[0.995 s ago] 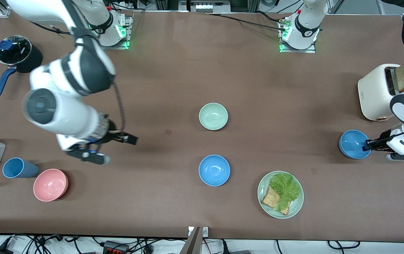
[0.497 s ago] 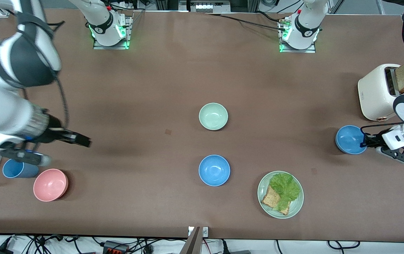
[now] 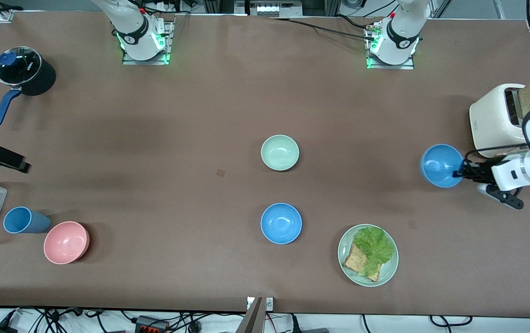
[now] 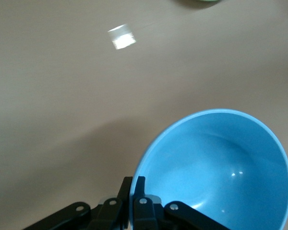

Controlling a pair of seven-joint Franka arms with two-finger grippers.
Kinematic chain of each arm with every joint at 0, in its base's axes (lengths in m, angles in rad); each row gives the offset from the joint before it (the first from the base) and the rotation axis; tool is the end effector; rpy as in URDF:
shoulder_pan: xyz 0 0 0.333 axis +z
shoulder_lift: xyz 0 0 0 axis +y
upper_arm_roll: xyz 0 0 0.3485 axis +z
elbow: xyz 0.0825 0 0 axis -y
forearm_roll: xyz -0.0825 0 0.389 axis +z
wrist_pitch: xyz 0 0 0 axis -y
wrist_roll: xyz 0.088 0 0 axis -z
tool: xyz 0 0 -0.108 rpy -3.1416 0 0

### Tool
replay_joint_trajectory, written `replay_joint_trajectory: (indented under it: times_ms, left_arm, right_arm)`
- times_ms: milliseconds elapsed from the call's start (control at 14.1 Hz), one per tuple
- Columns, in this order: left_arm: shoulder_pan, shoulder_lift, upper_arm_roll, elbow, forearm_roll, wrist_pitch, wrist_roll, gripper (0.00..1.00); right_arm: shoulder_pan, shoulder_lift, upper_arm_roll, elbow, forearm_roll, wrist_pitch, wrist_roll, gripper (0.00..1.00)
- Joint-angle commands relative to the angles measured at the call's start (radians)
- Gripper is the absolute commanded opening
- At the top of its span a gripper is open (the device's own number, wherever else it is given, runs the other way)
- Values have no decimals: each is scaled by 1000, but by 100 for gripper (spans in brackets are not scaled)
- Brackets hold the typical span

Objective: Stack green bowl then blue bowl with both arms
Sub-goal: 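Carry the blue bowl with the left gripper over the green bowl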

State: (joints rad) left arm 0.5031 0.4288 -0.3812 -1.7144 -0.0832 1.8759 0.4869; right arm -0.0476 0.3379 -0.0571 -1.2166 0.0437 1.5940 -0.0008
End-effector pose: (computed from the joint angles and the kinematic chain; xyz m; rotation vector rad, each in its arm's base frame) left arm 0.6401 0.0977 0.3655 2.8023 -0.4486 -0.2252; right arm 0.6706 -0.0582 0.6191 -3.1143 0.1565 -0.0643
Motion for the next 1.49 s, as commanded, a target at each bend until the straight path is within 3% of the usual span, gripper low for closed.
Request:
replay_joint_trajectory:
  times_ms: [0, 355, 782, 1137, 1421]
  left_arm:
    - [8, -90, -108, -34, -49, -76, -239, 0]
    - [-17, -99, -368, -57, -110, -22, -842, 0]
    - [-57, -107, -537, -276, -109, 374, -1221, 0]
    - [-144, -159, -551, -483, -105, 777, -1255, 0]
    - [-196, -154, -545, -501, -83, 853, -1258, 0]
  right_arm:
    - [2, -54, -3, -40, 4, -20, -57, 100]
    - [6, -109, -1, -142, -5, 1, -41, 100]
    - [8, -290, 7, -452, -45, 162, -36, 100]
    - [6, -293, 8, -420, -39, 143, -53, 100]
    - [6, -293, 8, -402, -38, 86, -51, 100]
